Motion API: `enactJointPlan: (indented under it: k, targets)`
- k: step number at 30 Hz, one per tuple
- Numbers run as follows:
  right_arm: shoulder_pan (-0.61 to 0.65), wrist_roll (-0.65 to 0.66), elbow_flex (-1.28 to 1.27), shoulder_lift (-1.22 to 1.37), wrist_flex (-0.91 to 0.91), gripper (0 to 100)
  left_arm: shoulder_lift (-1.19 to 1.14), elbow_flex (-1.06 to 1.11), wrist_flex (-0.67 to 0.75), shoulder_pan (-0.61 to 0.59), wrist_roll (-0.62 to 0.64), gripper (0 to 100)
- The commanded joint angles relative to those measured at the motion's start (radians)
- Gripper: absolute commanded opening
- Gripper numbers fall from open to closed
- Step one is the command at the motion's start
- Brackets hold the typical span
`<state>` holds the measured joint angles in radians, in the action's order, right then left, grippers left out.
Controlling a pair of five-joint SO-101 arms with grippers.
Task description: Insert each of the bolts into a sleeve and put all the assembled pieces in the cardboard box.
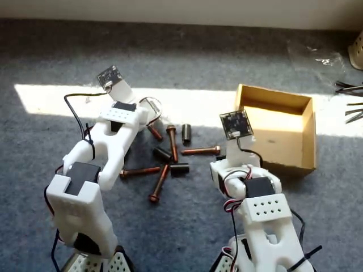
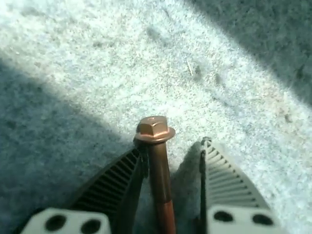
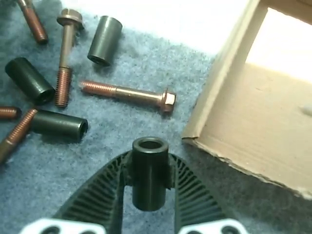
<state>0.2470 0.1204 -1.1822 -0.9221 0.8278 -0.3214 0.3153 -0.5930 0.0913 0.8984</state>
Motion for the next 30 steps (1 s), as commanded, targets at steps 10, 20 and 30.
enactJointPlan:
  k: [10, 20, 30]
  targets:
    - [-0.012, 0.000, 0.008, -0.019, -0.024, 0.4, -0.042, -0.024, 0.008, 0.010, 0.003, 5]
    - [-0.013, 0.000, 0.008, -0.021, -0.024, 0.4, -0.147, -0.194, -0.164, -0.016, 0.005, 1]
    - [-0.008, -0.002, 0.008, -0.021, -0.027, 0.4, -0.147, -0.417, -0.512, -0.008, -0.287, 1]
